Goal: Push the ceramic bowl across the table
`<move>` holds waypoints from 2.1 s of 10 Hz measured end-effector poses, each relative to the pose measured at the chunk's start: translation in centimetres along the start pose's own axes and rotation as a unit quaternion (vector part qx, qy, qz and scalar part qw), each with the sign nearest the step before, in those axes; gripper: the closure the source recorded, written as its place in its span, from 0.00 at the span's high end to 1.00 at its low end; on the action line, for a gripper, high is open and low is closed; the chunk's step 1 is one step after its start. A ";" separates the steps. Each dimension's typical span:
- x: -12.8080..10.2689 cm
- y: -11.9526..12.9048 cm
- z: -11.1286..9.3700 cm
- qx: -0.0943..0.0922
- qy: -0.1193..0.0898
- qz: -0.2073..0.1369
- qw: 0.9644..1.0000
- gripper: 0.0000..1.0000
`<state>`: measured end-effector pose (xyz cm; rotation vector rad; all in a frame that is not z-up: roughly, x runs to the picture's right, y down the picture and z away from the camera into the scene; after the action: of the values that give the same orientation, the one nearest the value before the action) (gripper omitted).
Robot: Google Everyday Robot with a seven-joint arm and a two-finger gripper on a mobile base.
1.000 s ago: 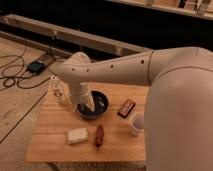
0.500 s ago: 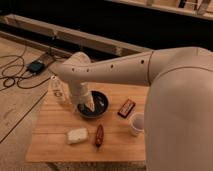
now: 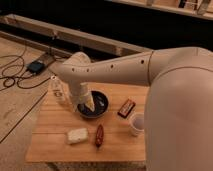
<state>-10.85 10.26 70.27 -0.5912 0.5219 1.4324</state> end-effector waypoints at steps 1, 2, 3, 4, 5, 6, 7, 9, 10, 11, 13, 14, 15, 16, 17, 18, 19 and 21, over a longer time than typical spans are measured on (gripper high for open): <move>0.0 0.0 0.0 0.000 0.000 0.000 1.000 0.65; -0.1 -0.1 0.3 -0.002 0.001 0.000 1.000 0.65; -0.7 -0.5 0.9 -0.005 -0.001 0.002 1.000 0.65; -1.4 -1.0 1.5 -0.010 -0.003 0.005 1.000 0.65; -2.4 -1.7 2.2 -0.016 -0.009 0.007 1.000 0.65; -3.3 -2.4 2.7 -0.019 -0.013 0.009 1.000 0.65; -4.3 -3.4 3.4 -0.020 -0.018 0.008 1.000 0.65; -5.9 -4.8 5.0 -0.018 -0.022 0.002 1.000 0.65; -6.6 -5.4 5.9 -0.016 -0.022 -0.002 1.000 0.65; -7.4 -5.8 7.1 -0.014 -0.019 -0.007 1.000 0.65; -8.7 -6.3 9.0 -0.012 -0.011 -0.012 1.000 0.65; -9.4 -6.6 9.9 -0.009 -0.006 -0.015 1.000 0.65; -10.0 -6.9 10.6 -0.006 -0.001 -0.016 1.000 0.65; -10.8 -7.3 11.5 -0.002 0.004 -0.016 1.000 0.65; -11.4 -7.6 12.0 0.001 0.007 -0.014 1.000 0.65; -12.0 -7.9 12.5 0.004 0.009 -0.012 1.000 0.65; -12.8 -8.1 13.0 0.006 0.011 -0.010 1.000 0.65; -14.3 -8.6 13.8 0.009 0.014 -0.007 1.000 0.65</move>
<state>-3.64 8.18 90.58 -0.5988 0.5512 1.4072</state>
